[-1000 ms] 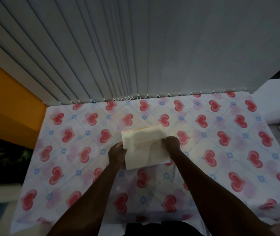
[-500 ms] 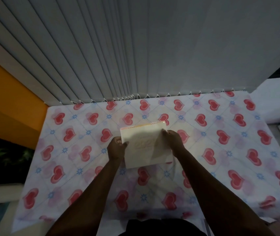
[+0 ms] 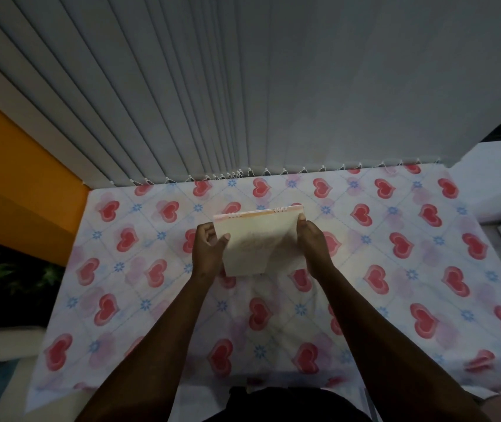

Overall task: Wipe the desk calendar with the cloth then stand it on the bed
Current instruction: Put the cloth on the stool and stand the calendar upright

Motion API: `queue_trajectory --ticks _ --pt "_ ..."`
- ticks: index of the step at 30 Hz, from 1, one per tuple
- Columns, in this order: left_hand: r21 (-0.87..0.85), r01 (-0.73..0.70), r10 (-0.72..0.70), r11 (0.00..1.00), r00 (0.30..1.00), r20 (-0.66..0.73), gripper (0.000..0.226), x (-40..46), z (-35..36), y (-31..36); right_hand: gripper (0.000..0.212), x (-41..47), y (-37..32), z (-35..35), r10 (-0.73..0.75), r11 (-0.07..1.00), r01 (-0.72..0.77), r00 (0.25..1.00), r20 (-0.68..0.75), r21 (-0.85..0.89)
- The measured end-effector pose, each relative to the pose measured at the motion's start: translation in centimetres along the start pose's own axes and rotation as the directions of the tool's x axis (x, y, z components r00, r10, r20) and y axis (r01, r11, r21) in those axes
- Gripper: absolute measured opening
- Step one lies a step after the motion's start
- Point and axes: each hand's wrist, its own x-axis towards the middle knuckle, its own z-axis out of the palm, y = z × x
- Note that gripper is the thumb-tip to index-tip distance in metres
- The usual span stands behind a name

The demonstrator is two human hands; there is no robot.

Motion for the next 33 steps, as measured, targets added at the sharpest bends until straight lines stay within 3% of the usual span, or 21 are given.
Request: queue_trajectory --ticks 7,12,14,17,21,33 --pt "-0.030 -0.077 0.077 0.997 0.997 0.004 0.028 -0.3 0.0 -0.6 0.063 -0.6 1.3 -0.5 0.000 0.997 -0.003 0.999 0.038 0.078" --pt "0.012 -0.099 0.098 0.995 0.993 0.066 0.034 -0.5 0.2 -1.7 0.040 -1.3 2.1 -0.9 -0.130 0.989 0.129 0.991 0.011 0.078" --pt "0.110 -0.128 0.118 0.986 0.988 0.098 0.031 -0.8 0.0 -2.2 0.029 -1.5 2.3 -1.0 -0.181 0.983 0.181 0.983 -0.003 0.034" --pt "0.235 -0.230 0.193 0.944 0.967 0.169 0.031 -0.8 -0.5 -2.4 0.028 -1.1 2.7 -1.5 -0.224 0.974 0.223 0.974 -0.023 -0.049" --pt "0.263 -0.231 0.181 0.937 0.963 0.201 0.017 0.5 -0.6 -1.6 0.028 0.1 2.0 -2.2 -0.273 0.957 0.271 0.962 -0.007 -0.100" --pt "0.300 -0.242 0.230 0.923 0.970 0.074 0.037 8.7 0.9 5.4 0.020 7.1 -5.4 -1.0 -0.398 0.917 0.397 0.917 -0.016 -0.029"
